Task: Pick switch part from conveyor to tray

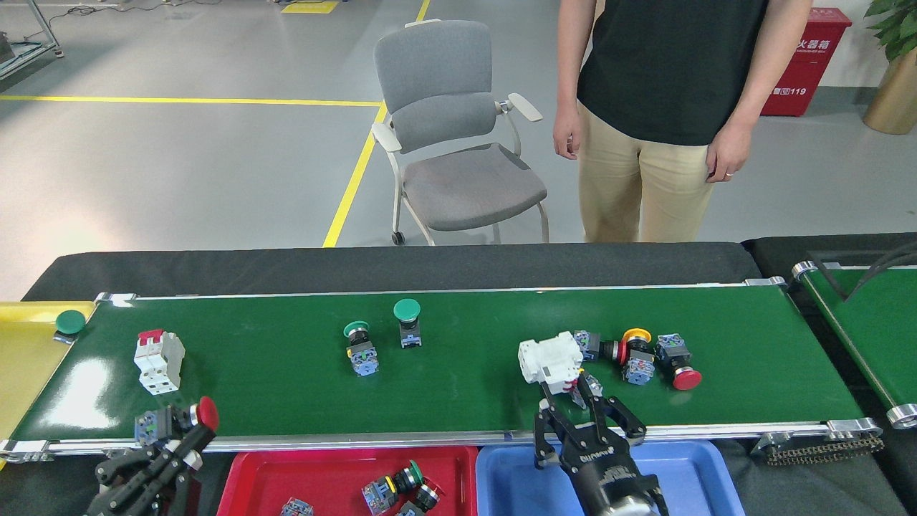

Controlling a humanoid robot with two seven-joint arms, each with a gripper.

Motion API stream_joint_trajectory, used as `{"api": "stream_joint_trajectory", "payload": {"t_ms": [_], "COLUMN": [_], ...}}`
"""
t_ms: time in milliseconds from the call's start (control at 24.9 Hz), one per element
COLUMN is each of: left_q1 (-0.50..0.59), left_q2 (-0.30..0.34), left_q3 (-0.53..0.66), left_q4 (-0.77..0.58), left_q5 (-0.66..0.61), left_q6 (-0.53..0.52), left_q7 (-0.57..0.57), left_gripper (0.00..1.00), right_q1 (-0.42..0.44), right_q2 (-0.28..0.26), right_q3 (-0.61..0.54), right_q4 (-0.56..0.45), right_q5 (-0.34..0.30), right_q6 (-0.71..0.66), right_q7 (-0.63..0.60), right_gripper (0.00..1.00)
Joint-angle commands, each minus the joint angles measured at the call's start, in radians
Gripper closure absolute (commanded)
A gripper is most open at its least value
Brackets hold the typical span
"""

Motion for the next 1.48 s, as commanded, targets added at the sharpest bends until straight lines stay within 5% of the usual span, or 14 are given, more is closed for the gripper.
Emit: {"api": "stream_joint_trajectory", "payload": {"t_ms": [0,120,321,562,682,722,762,963,1203,1444], "left_q1": [0.004,0.081,0.125,0.116,0.098,0.084,0.062,-0.051,-0.175,-0.177], "left_q2": [-0.026,-0.058,-0.059,-0.059,-0.070,-0.092,-0.119,-0.098,0.030,0.039], "left_q3": [-0.027,-0.042,-0.046,0.040,0.140,0.191,0.246,0.373,0.347,0.244], "left_q4": [-0.020,-0.029,-0.020,-0.015,-0.024,-0.024,-0.017,0.181,0.385,0.376], "left_q5": [0.005,0.011,-0.015,-0.094,-0.054,-0.048,-0.048,-0.055,-0.055,-0.052], "left_q6": [-0.007,-0.007,-0.007,-0.007,-0.007,-0.007,-0.007,-0.007,0.045,0.034], "left_q7": [-0.038,-0.038,-0.050,-0.053,-0.047,-0.047,-0.047,-0.048,-0.050,-0.055], "left_gripper": [0.00,0.00,0.00,0.00,0.00,0.00,0.00,0.00,0.00,0.00], "right_q1": [0.033,0.105,0.159,0.188,0.177,0.171,0.165,0.047,-0.044,0.049], "right_q2": [-0.043,-0.082,-0.073,-0.039,0.012,0.050,0.093,0.193,0.217,0.207], "right_q3": [-0.052,-0.154,-0.371,-0.469,-0.501,-0.519,-0.538,-0.539,-0.375,-0.256], "right_q4": [-0.019,-0.019,-0.019,-0.019,-0.019,-0.017,-0.017,-0.014,0.046,0.020], "right_q5": [-0.019,-0.044,-0.053,-0.073,-0.097,-0.107,-0.108,-0.080,0.094,0.117], "right_q6": [-0.127,-0.348,-0.719,-0.797,-0.788,-0.776,-0.750,-0.437,0.019,0.059], "right_q7": [-0.045,-0.116,-0.204,-0.207,-0.199,-0.197,-0.196,-0.081,-0.070,-0.108], "right_gripper": [0.78,0.78,0.78,0.75,0.55,0.34,0.00,0.03,0.02,0.02]}}
